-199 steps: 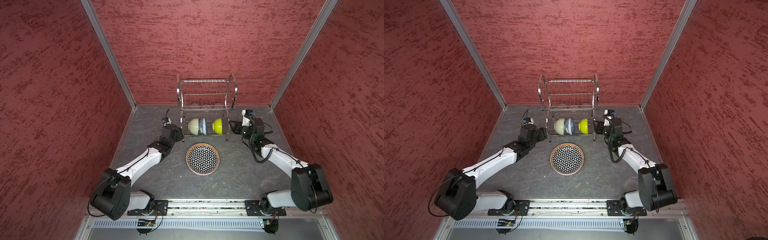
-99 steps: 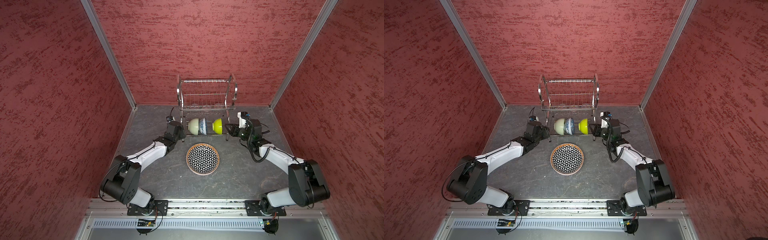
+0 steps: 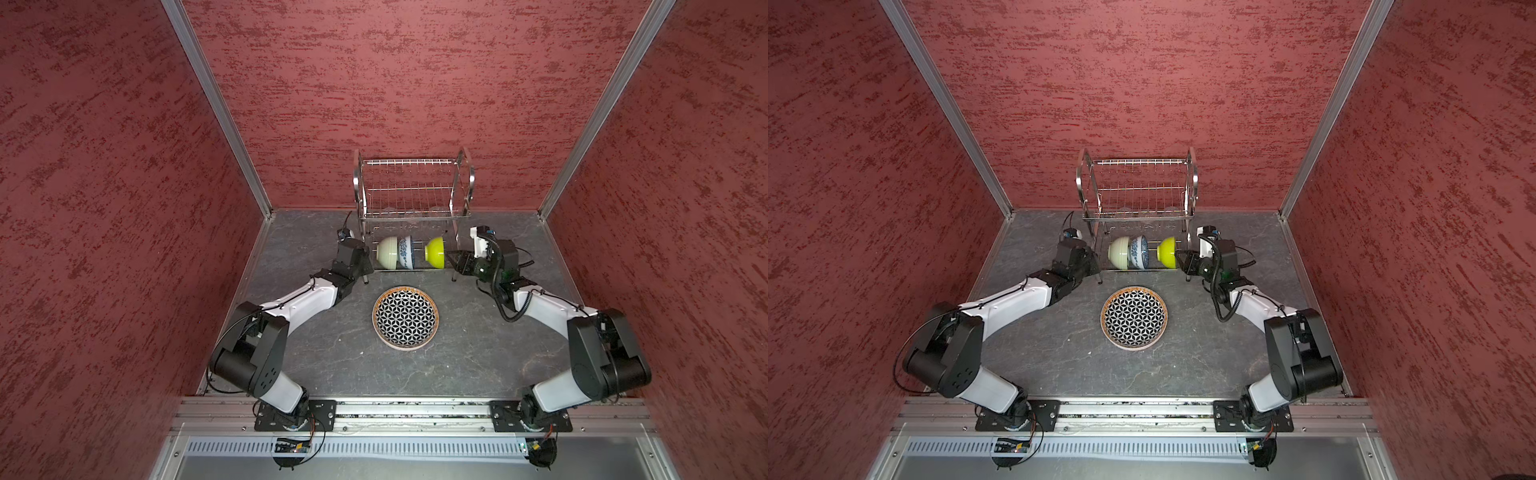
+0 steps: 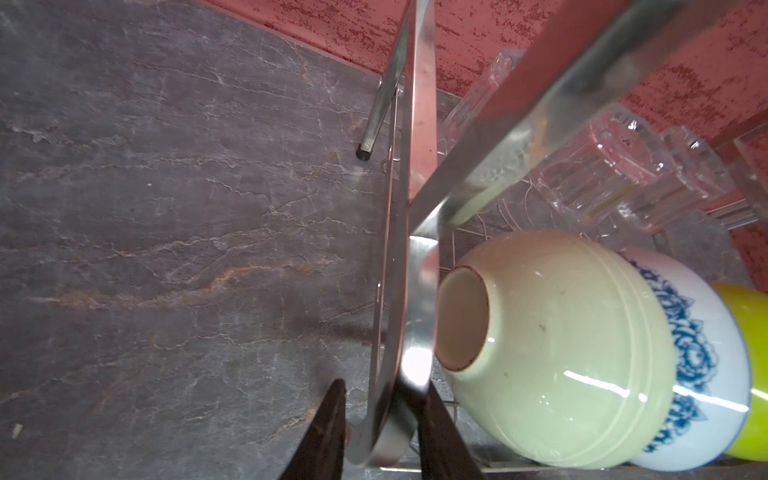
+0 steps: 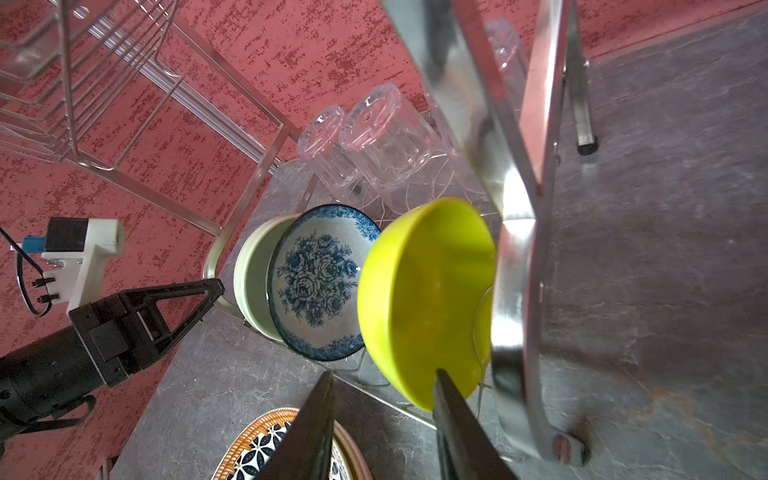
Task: Unload the mixed dishes from the dish rack
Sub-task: 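Close the right gripper on the lime-green bowl rim while the left holds the cream bowl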
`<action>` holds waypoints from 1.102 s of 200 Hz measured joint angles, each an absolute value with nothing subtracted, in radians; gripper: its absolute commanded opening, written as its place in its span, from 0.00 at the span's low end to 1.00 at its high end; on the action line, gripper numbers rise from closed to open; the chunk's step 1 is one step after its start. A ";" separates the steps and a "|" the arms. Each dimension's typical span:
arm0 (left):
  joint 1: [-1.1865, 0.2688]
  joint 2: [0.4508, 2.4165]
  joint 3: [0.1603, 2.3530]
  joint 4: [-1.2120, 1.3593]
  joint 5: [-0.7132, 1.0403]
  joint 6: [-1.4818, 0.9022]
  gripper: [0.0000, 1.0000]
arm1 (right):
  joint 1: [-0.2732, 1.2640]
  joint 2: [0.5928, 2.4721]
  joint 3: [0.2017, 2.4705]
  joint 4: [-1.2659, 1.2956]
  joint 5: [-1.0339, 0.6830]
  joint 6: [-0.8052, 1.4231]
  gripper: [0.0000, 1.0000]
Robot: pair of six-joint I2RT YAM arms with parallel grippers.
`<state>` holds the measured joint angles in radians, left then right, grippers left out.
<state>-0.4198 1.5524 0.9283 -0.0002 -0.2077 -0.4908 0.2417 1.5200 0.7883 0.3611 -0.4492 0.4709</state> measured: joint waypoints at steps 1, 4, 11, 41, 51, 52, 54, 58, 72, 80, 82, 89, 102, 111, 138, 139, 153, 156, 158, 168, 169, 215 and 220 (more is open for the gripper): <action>-0.420 1.552 0.929 0.000 -0.208 -0.490 0.23 | 0.242 1.520 0.788 0.362 -0.450 0.471 0.41; -0.420 1.552 0.930 0.000 -0.208 -0.493 0.23 | 0.242 1.520 0.788 0.364 -0.451 0.472 0.42; -0.420 1.552 0.933 0.000 -0.206 -0.489 0.22 | 0.242 1.521 0.788 0.369 -0.455 0.475 0.42; -0.420 1.552 0.934 -0.004 -0.207 -0.455 0.15 | 0.242 1.521 0.788 0.379 -0.468 0.484 0.44; -0.420 1.552 0.936 -0.007 -0.206 -0.448 0.13 | 0.242 1.521 0.788 0.381 -0.469 0.487 0.44; -0.420 1.552 0.936 -0.007 -0.206 -0.448 0.13 | 0.242 1.521 0.788 0.381 -0.469 0.488 0.44; -0.420 1.552 0.937 -0.008 -0.206 -0.447 0.13 | 0.242 1.521 0.788 0.381 -0.470 0.489 0.44; -0.420 1.552 0.937 -0.009 -0.206 -0.445 0.12 | 0.242 1.521 0.788 0.382 -0.470 0.490 0.44; -0.420 1.553 0.939 -0.012 -0.206 -0.438 0.11 | 0.242 1.521 0.788 0.384 -0.472 0.491 0.45; -0.420 1.553 0.939 -0.014 -0.206 -0.435 0.10 | 0.242 1.521 0.788 0.385 -0.475 0.492 0.45; -0.420 1.553 0.939 -0.014 -0.206 -0.434 0.10 | 0.242 1.521 0.788 0.385 -0.476 0.492 0.45; -0.420 1.553 0.941 -0.016 -0.206 -0.431 0.10 | 0.242 1.521 0.788 0.384 -0.479 0.492 0.45; -0.420 1.553 0.944 -0.022 -0.206 -0.428 0.09 | 0.242 1.521 0.789 0.384 -0.487 0.492 0.46; -0.420 1.553 0.945 -0.023 -0.206 -0.426 0.09 | 0.242 1.522 0.790 0.384 -0.495 0.492 0.46; -0.420 1.553 0.948 -0.029 -0.206 -0.419 0.09 | 0.242 1.541 0.802 0.384 -0.514 0.494 0.46; -0.420 1.553 0.949 -0.030 -0.206 -0.419 0.09 | 0.242 1.542 0.802 0.384 -0.514 0.494 0.47; -0.420 1.554 0.949 -0.030 -0.206 -0.416 0.09 | 0.242 1.560 0.812 0.385 -0.521 0.495 0.47; -0.420 1.554 0.949 -0.030 -0.206 -0.416 0.09 | 0.242 1.563 0.813 0.384 -0.521 0.495 0.47; -0.420 1.554 0.949 -0.030 -0.206 -0.416 0.09 | 0.242 1.565 0.815 0.384 -0.521 0.496 0.47; -0.420 1.554 0.950 -0.032 -0.206 -0.414 0.09 | 0.242 1.578 0.822 0.380 -0.524 0.497 0.47; -0.420 1.554 0.950 -0.032 -0.206 -0.414 0.09 | 0.242 1.579 0.823 0.379 -0.524 0.497 0.47; -0.420 1.554 0.955 -0.041 -0.205 -0.413 0.09 | 0.242 1.650 0.908 0.351 -0.525 0.490 0.46; -0.420 1.554 0.955 -0.041 -0.205 -0.413 0.09 | 0.242 1.656 0.916 0.350 -0.524 0.490 0.46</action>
<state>-0.4198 1.5536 0.9546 -0.0414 -0.2050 -0.4126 0.2417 1.6558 0.9161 0.3496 -0.5243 0.4896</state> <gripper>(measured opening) 0.179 0.465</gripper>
